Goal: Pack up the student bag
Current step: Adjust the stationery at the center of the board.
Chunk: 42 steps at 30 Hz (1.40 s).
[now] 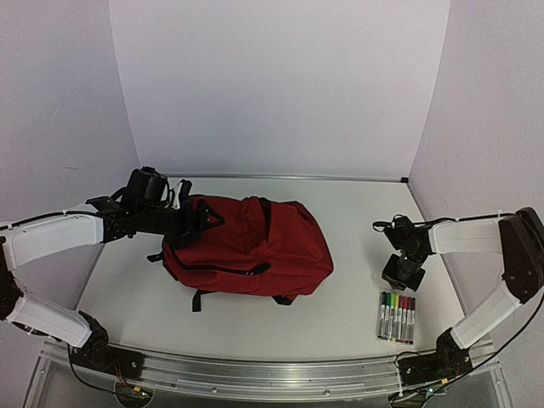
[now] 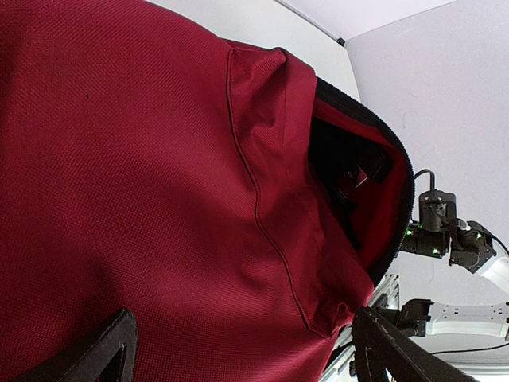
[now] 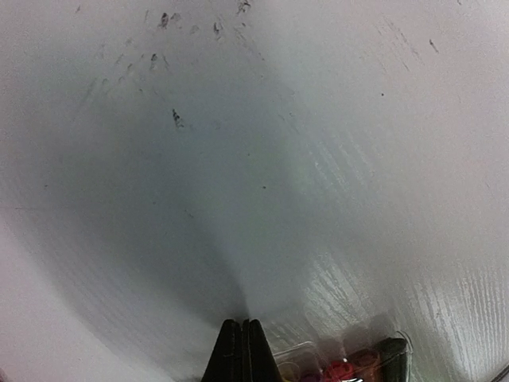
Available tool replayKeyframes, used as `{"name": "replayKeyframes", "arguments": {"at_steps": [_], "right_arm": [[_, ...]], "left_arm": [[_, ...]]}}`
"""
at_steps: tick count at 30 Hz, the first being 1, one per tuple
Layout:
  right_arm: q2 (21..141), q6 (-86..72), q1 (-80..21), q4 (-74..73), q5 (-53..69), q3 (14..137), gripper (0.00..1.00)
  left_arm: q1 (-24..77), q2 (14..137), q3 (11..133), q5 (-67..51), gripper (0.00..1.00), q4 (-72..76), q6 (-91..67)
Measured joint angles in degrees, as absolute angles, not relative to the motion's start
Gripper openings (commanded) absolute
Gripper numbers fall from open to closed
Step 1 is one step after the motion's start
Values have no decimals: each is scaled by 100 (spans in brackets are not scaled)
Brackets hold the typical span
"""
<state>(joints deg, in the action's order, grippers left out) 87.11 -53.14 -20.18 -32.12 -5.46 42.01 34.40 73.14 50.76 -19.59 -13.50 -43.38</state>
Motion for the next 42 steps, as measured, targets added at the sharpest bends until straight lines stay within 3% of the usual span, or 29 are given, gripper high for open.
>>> {"name": "replayKeyframes", "arguments": {"at_steps": [5, 7, 9, 11, 16, 21, 24, 30, 37, 42], "right_arm": [[8711, -5348, -2144, -3117, -340, 4345, 0], [8691, -5391, -2217, -3101, -336, 4406, 8], [8619, -5442, -2285, -3130, -365, 4435, 33], [8493, -5450, -2337, -3243, -413, 4436, 48], [7997, -5621, -2620, -3631, -587, 4413, 64], [7929, -5828, -3119, -4021, -717, 4333, 72], [8089, -5943, -3433, -4223, -794, 4333, 68], [8339, -6018, -3601, -4316, -832, 4333, 48], [8717, -5884, -3618, -4204, -897, 4349, 47], [8785, -5738, -3698, -4234, -961, 4373, 40]], "left_arm": [[3433, 7314, 5076, -1975, 94, -1350, -4340], [3429, 7314, 5076, -1975, 94, -1351, -4338], [3428, 7314, 5076, -1975, 94, -1352, -4338], [3428, 7314, 5076, -1973, 94, -1354, -4338], [3423, 7314, 5076, -1975, 94, -1352, -4333], [3411, 7314, 5076, -1991, 94, -1350, -4333], [3411, 7314, 5076, -2025, 95, -1350, -4331], [3406, 7312, 5076, -2078, 95, -1350, -4331], [3405, 7209, 5076, -2073, 95, -1352, -4335], [3404, 7070, 5076, -2071, 95, -1351, -4335]]}}
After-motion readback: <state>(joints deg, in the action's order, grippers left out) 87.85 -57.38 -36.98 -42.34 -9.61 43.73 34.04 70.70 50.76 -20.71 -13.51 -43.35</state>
